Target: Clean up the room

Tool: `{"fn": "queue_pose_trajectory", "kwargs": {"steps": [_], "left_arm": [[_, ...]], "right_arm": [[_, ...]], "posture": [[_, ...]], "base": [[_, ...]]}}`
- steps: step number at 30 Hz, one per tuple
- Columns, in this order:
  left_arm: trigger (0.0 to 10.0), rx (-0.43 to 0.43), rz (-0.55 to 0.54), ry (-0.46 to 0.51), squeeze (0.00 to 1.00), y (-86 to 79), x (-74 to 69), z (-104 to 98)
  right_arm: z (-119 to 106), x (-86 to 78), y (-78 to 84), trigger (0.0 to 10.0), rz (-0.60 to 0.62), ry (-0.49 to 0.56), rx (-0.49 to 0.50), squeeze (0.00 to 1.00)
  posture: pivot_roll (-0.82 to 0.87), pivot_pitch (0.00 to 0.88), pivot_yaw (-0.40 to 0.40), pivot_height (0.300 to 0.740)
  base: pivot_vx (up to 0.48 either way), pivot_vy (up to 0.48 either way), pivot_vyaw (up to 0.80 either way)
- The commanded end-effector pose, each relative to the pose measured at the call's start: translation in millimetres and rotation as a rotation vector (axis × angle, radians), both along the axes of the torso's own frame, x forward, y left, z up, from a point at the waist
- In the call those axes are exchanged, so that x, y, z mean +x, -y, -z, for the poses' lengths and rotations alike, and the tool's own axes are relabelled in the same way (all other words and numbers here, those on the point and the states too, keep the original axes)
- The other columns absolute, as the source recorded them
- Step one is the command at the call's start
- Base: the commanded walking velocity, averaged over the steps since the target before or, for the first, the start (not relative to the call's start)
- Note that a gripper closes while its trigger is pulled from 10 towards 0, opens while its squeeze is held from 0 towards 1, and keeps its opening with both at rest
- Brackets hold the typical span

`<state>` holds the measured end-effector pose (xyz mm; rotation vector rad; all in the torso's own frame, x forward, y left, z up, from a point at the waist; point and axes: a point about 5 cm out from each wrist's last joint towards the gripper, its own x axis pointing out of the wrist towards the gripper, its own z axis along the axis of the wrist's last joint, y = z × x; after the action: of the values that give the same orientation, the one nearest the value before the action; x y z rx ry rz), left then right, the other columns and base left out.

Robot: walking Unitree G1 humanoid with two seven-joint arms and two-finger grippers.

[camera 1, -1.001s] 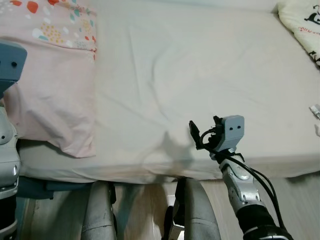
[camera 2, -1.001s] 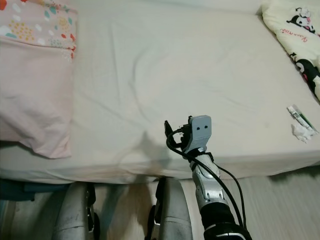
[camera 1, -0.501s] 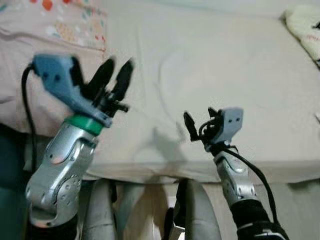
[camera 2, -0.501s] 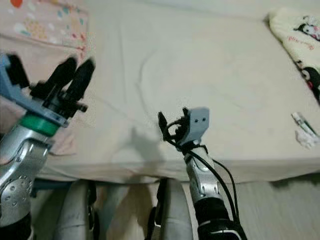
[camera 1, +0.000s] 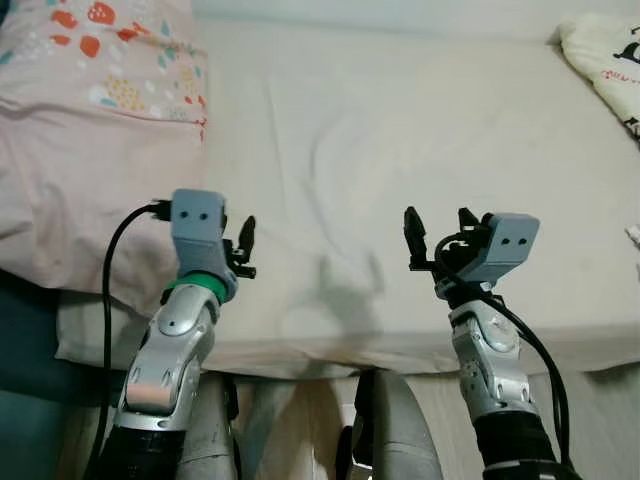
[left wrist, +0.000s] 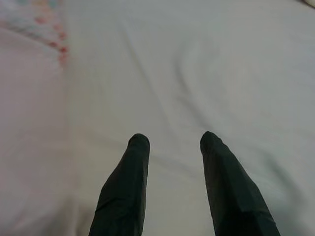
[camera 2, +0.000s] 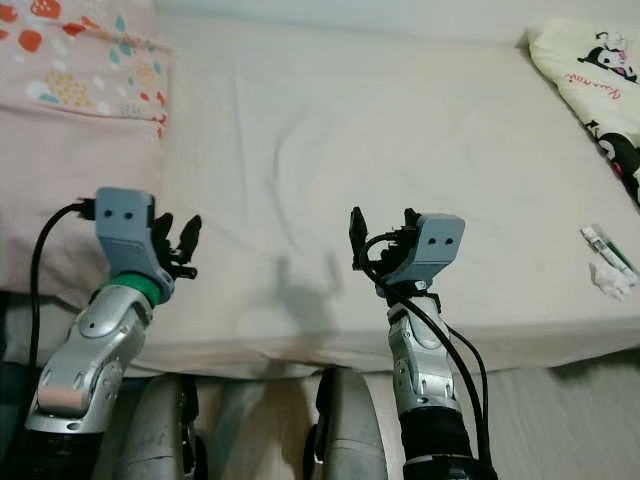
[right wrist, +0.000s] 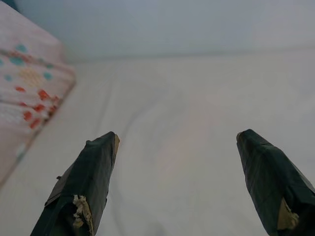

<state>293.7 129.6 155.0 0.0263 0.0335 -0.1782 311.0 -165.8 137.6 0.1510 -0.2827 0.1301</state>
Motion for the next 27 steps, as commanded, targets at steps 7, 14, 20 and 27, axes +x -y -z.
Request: {"fn": "queue_pose_trajectory", "kwargs": {"steps": [7,14,20,27], "left_arm": [[10.0,-0.023,0.016,-0.009,0.0,-0.9,0.7,11],[10.0,-0.018,0.036,0.048,0.0,14.1,3.1,6],[10.0,-0.022,0.045,0.074,0.0,19.1,6.8,2],[10.0,0.0,0.044,0.089,0.0,21.7,7.9,4]], "right_arm": [[5,-6.1,8.0,10.0,0.011,-0.032,-0.01,0.0],[7,-5.9,10.9,10.0,0.03,-0.045,-0.012,0.0],[10,-8.1,15.3,10.0,0.038,-0.066,-0.021,0.0],[15,-8.8,20.3,10.0,0.054,-0.086,-0.021,0.0]], "posture": [[0.04,0.048,-0.076,0.673],[0.04,0.053,-0.075,0.713],[0.04,0.053,-0.075,0.74],[0.04,0.052,-0.075,0.74]], "base": [[0.0,0.0,0.0],[0.0,0.0,0.0],[0.0,0.0,0.0],[0.0,0.0,0.0]]}}
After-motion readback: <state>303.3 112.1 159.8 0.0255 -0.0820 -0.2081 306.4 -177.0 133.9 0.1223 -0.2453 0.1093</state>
